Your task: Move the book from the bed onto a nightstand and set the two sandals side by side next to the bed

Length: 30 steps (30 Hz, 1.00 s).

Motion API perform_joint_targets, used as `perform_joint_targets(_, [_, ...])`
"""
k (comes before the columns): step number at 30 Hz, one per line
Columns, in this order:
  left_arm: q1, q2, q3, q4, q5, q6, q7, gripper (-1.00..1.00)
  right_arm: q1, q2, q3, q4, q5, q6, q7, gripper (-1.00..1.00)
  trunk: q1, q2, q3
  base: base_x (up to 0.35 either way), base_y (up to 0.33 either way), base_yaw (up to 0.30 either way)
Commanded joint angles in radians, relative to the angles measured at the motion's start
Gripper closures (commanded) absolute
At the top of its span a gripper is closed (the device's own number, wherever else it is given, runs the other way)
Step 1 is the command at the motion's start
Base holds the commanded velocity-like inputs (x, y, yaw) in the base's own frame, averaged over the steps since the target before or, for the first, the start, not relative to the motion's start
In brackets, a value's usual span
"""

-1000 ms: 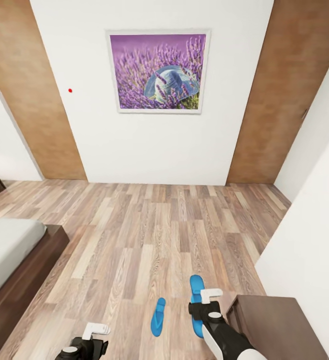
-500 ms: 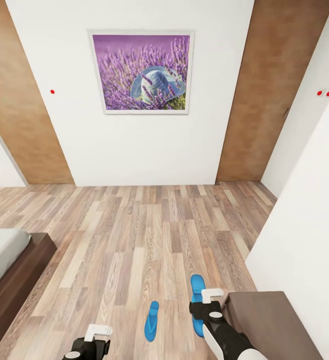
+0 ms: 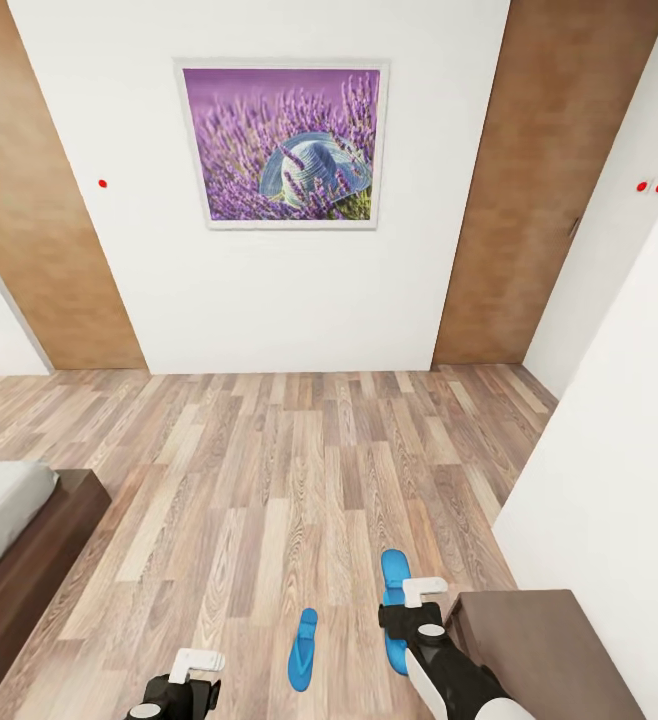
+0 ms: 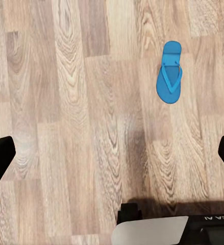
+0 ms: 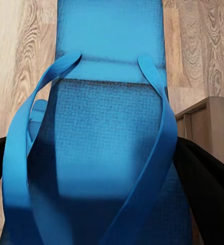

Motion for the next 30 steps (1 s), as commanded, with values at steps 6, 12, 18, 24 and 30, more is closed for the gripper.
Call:
perform_joint_targets(6, [0.000,0.000,-0.003,-0.002,-0.007,0.006,0.002,-1.00,-0.001,-0.001,0.008,-0.002,-0.005,0.007,-0.008,1.00,0.001,-0.002,-0.002,0.169,0.000,0.000])
perform_joint_targets(12, [0.000,0.000,-0.003,-0.002,-0.007,0.006,0.002,-1.00,-0.001,-0.001,0.008,-0.002,-0.005,0.007,-0.008,1.00,0.001,-0.002,-0.002,0.118,-0.003,0.000])
perform_joint_targets(18, [0.000,0.000,-0.003,-0.002,-0.007,0.006,0.002,-1.00,-0.001,-0.001,0.009,-0.001,-0.005,0.007,-0.008,1.00,0.001,-0.002,-0.002,0.115,-0.080,0.000])
perform_joint_targets(24, [0.000,0.000,-0.003,-0.002,-0.007,0.006,0.001,-1.00,-0.001,-0.001,0.009,0.000,-0.005,0.007,-0.008,1.00,0.001,-0.002,-0.002,0.046,-0.035,0.000])
perform_joint_targets(30, [0.000,0.000,-0.003,-0.002,-0.007,0.006,0.000,-1.00,-0.001,0.000,0.010,0.001,-0.005,0.007,-0.008,1.00,0.001,-0.002,-0.002,0.102,-0.008,0.000])
